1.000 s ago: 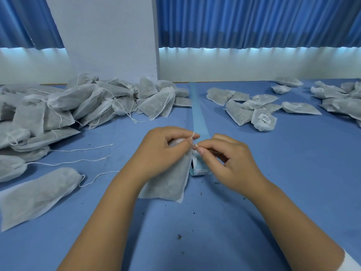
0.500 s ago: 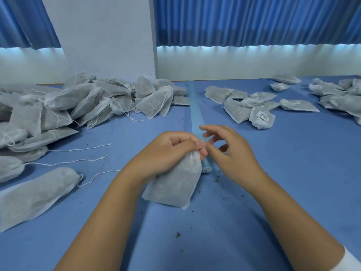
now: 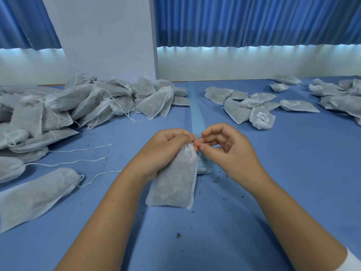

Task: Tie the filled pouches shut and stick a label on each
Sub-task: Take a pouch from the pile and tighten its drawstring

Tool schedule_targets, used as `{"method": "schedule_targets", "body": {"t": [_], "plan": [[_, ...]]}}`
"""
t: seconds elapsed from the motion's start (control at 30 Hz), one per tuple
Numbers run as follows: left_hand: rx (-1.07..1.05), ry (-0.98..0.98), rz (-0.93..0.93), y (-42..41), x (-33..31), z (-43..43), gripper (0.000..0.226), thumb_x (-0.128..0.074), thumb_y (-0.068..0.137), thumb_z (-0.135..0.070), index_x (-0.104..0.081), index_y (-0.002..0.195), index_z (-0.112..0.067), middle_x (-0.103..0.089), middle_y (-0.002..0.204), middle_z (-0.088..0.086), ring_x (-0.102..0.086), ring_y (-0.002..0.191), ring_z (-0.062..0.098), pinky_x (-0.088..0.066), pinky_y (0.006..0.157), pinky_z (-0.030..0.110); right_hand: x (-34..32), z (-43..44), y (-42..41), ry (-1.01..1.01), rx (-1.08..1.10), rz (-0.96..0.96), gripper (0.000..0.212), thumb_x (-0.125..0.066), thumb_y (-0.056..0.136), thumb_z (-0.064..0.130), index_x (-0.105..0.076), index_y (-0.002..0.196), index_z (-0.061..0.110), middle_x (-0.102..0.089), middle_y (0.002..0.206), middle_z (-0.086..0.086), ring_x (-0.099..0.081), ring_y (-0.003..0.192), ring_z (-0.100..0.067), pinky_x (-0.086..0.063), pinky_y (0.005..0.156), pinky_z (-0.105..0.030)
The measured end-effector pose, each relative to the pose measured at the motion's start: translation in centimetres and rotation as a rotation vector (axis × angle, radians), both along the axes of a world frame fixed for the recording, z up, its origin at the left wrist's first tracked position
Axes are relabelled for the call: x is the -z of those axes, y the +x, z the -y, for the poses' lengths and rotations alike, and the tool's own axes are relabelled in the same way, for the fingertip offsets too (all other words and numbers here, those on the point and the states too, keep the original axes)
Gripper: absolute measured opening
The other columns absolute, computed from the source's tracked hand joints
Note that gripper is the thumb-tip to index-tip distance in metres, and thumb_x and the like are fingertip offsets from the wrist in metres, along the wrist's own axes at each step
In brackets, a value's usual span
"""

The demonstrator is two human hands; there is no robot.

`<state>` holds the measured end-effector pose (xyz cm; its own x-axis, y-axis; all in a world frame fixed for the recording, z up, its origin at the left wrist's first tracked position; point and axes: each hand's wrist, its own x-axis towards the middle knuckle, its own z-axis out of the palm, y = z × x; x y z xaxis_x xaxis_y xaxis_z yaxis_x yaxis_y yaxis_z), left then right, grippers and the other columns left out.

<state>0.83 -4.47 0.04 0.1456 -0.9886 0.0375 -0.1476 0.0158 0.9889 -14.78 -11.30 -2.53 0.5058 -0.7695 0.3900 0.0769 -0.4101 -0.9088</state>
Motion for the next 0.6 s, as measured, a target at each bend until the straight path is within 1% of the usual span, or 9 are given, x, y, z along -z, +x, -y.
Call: {"method": "schedule_targets", "body": {"t": [0.1,0.17,0.23,0.33,0.37,0.4,0.47,0.53,0.6], "plan": [[0.018,0.011,0.001,0.02,0.07,0.04,0.034,-0.058,0.096,-0.023,-0.074,0.067,-0.028,-0.071,0.076,-0.008,-0.06,0.071,0.005,-0.046,0.063,0.011,0.01,0.03,0.06,0.029,0.014,0.03,0.022,-0.072,0.084,0.002,-0.061,0.093,0.018,-0.074,0.089,-0.002,-0.068,0.087,-0.015,-0.049,0.069,-0.024],[0.032,0.017,0.009,0.0,0.08,0.02,0.026,-0.06,0.089,-0.031,-0.074,0.067,-0.028,-0.069,0.075,-0.007,-0.057,0.071,0.006,-0.045,0.063,0.013,-0.05,0.06,0.04,0.052,0.01,0.043,0.023,-0.073,0.083,0.001,-0.061,0.095,0.017,-0.074,0.089,-0.004,-0.069,0.085,-0.015,-0.05,0.073,-0.029],[0.035,0.011,0.016,0.06,0.05,0.0,0.024,-0.059,0.084,-0.034,-0.073,0.065,-0.027,-0.07,0.076,-0.007,-0.058,0.071,0.006,-0.045,0.064,0.013,-0.16,0.06,-0.03,0.054,-0.009,0.048,0.023,-0.073,0.083,0.0,-0.062,0.096,0.016,-0.075,0.088,-0.004,-0.069,0.083,-0.015,-0.052,0.072,-0.026],[0.038,-0.019,0.031,0.36,0.1,0.09,0.034,-0.057,0.095,-0.023,-0.072,0.065,-0.027,-0.073,0.084,-0.005,-0.063,0.079,0.006,-0.047,0.075,0.019,-0.19,-0.01,-0.1,0.056,-0.043,0.061,0.023,-0.073,0.082,-0.001,-0.063,0.097,0.012,-0.076,0.089,-0.004,-0.071,0.082,-0.014,-0.053,0.072,-0.02],[0.041,-0.024,0.045,0.42,0.09,0.04,0.035,-0.056,0.095,-0.022,-0.072,0.065,-0.027,-0.073,0.085,-0.004,-0.063,0.081,0.007,-0.046,0.077,0.022,-0.18,-0.02,-0.09,0.054,-0.048,0.062,0.023,-0.073,0.082,-0.002,-0.063,0.098,0.012,-0.076,0.088,-0.003,-0.071,0.082,-0.014,-0.053,0.071,-0.019],[0.046,-0.023,0.063,0.41,0.06,-0.01,0.032,-0.057,0.093,-0.025,-0.072,0.065,-0.027,-0.073,0.085,-0.003,-0.062,0.08,0.007,-0.045,0.077,0.022,-0.17,-0.03,-0.06,0.05,-0.045,0.061,0.024,-0.073,0.081,-0.002,-0.063,0.097,0.012,-0.076,0.087,-0.003,-0.071,0.08,-0.012,-0.052,0.07,-0.018],[0.054,-0.017,0.097,0.34,0.05,-0.09,0.027,-0.058,0.09,-0.028,-0.072,0.067,-0.028,-0.069,0.08,-0.004,-0.058,0.075,0.006,-0.044,0.07,0.017,-0.18,-0.03,-0.01,0.043,-0.031,0.073,0.025,-0.074,0.081,-0.004,-0.064,0.096,0.013,-0.076,0.083,-0.002,-0.07,0.077,-0.01,-0.05,0.068,-0.015],[0.052,-0.025,0.11,0.31,0.19,-0.03,0.031,-0.057,0.095,-0.023,-0.071,0.068,-0.028,-0.066,0.075,-0.008,-0.054,0.07,0.005,-0.042,0.063,0.012,-0.16,0.01,0.0,0.032,-0.021,0.087,0.026,-0.074,0.08,-0.006,-0.064,0.095,0.013,-0.076,0.081,-0.003,-0.07,0.075,-0.009,-0.049,0.067,-0.015],[0.049,-0.038,0.117,0.24,0.26,0.03,0.034,-0.055,0.097,-0.019,-0.07,0.068,-0.028,-0.064,0.072,-0.01,-0.053,0.066,0.003,-0.041,0.061,0.01,-0.1,0.03,-0.03,0.018,-0.017,0.088,0.026,-0.073,0.081,-0.007,-0.064,0.096,0.013,-0.075,0.081,-0.003,-0.069,0.075,-0.01,-0.05,0.065,-0.016]]}}
